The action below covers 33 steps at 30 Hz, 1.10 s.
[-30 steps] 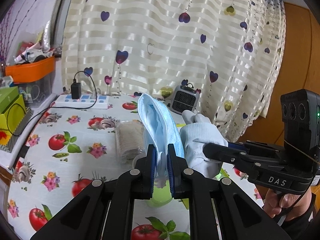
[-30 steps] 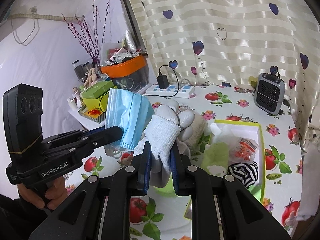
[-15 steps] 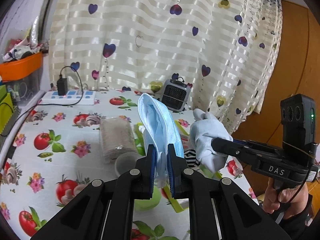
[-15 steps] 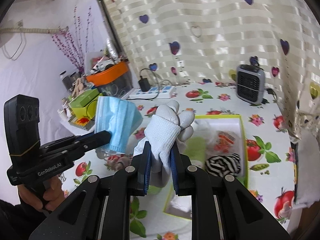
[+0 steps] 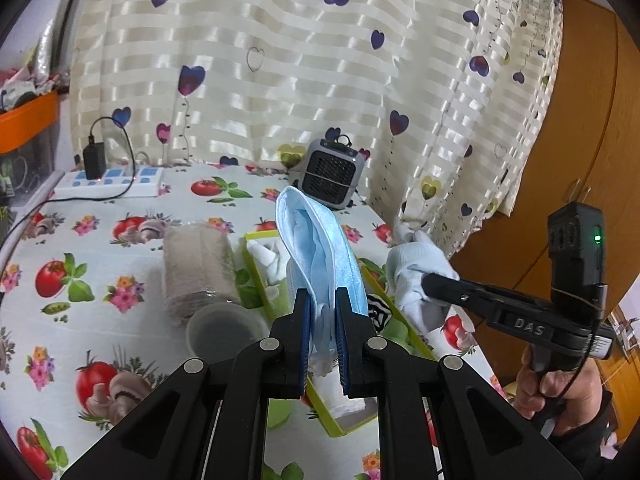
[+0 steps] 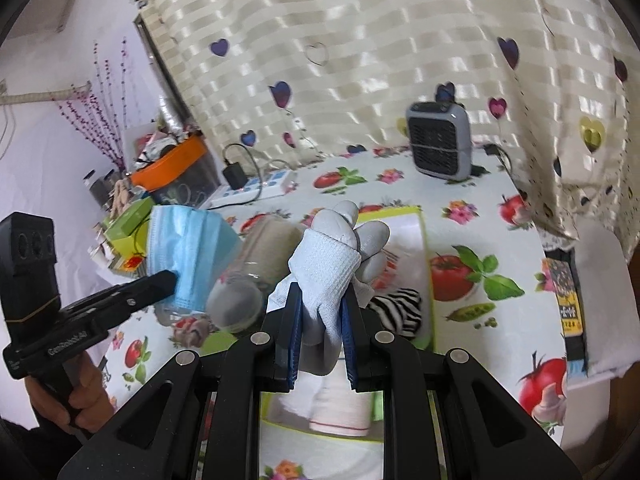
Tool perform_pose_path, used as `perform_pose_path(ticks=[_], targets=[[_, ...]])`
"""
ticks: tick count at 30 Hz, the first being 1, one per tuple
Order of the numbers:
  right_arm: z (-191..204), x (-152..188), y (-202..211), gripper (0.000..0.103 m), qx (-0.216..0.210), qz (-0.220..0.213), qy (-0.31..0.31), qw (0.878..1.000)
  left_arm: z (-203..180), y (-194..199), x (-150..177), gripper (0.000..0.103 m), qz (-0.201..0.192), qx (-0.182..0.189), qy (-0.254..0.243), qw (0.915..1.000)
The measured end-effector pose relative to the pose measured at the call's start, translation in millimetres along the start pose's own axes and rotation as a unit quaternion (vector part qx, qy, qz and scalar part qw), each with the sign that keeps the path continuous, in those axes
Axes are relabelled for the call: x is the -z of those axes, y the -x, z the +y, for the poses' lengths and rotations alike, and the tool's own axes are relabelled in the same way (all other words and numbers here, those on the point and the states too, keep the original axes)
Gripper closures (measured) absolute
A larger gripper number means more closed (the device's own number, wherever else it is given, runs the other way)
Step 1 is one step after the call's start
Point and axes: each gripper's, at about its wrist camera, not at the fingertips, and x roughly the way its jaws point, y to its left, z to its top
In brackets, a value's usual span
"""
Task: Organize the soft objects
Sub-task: 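Lift and carry the blue mask and white glove with both grippers to the yellow box, then lower the mask and glove into the box and open both grippers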
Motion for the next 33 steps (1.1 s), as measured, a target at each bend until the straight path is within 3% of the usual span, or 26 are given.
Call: perform_pose_path(ticks=[14, 19, 23, 33], targets=[[-19, -26, -82, 0.084, 0.01, 0.056, 0.01, 0.998, 2, -21, 0, 0.092, 0.015, -0.002, 0.006, 0.9999], [-24, -27, -111, 0.079, 0.013, 0.083, 0.014, 0.996, 2, -30, -1, 0.092, 0.022, 0.0, 0.006, 0.9997], [-31, -26, -104, 0.064, 0.015, 0.063, 0.01, 0.998, 1, -38, -2, 0.092, 0.028, 0.004, 0.006, 0.9996], [-43, -19, -63, 0.064, 0.001, 0.017, -0.021, 1.0, -14, -62, 1, 0.092, 0.052, 0.034, 0.005, 0.9981]])
